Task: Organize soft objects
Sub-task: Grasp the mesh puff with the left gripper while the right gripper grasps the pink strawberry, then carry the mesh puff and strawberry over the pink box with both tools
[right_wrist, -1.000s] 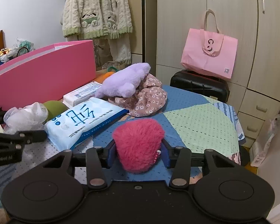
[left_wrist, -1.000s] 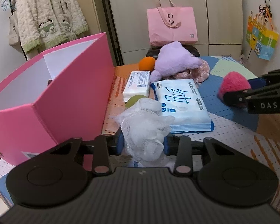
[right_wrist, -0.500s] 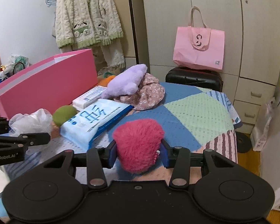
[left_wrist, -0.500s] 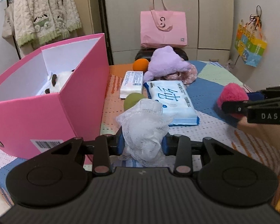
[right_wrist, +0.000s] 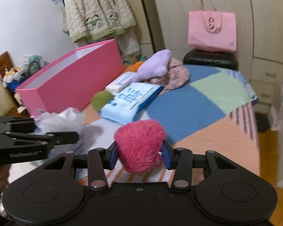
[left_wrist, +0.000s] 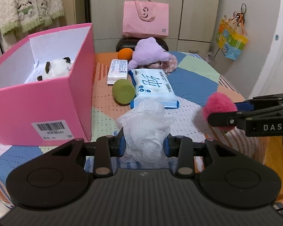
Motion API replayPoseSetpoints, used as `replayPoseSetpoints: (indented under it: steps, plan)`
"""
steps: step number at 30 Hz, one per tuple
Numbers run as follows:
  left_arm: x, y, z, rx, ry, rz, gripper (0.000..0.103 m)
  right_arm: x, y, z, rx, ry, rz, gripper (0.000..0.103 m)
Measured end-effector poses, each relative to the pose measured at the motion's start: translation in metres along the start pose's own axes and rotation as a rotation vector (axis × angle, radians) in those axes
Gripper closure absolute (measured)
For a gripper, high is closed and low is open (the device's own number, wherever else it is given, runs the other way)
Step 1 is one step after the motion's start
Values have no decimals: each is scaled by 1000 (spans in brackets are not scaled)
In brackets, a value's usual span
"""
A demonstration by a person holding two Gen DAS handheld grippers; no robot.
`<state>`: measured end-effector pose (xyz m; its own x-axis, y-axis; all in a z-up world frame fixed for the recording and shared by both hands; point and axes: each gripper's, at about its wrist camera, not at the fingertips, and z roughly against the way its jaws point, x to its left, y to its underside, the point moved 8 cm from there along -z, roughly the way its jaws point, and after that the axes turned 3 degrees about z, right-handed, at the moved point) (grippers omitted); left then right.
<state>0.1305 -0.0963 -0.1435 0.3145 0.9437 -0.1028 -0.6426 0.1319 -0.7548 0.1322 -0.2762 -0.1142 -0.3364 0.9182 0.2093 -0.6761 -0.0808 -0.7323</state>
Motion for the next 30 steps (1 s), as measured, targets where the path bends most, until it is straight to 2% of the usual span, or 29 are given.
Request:
replayPoseSetpoints:
  steps: [8, 15, 22, 26, 30]
  plan:
    - [10, -5, 23, 40, 50, -20, 67, 39, -8, 18, 29, -132, 3, 53]
    - [30, -10, 46, 89, 78, -36, 67, 80, -22, 29, 56, -225, 89, 52]
    - [57, -5, 71, 132, 89, -28, 67, 114, -38, 34, 99, -270, 157, 52]
    - [76, -13, 90, 116, 90, -6, 67, 133, -54, 38, 109, -325, 175, 52]
    - [94, -28, 108, 72, 105, 19, 67, 155, -71, 37, 80, -338, 229, 52]
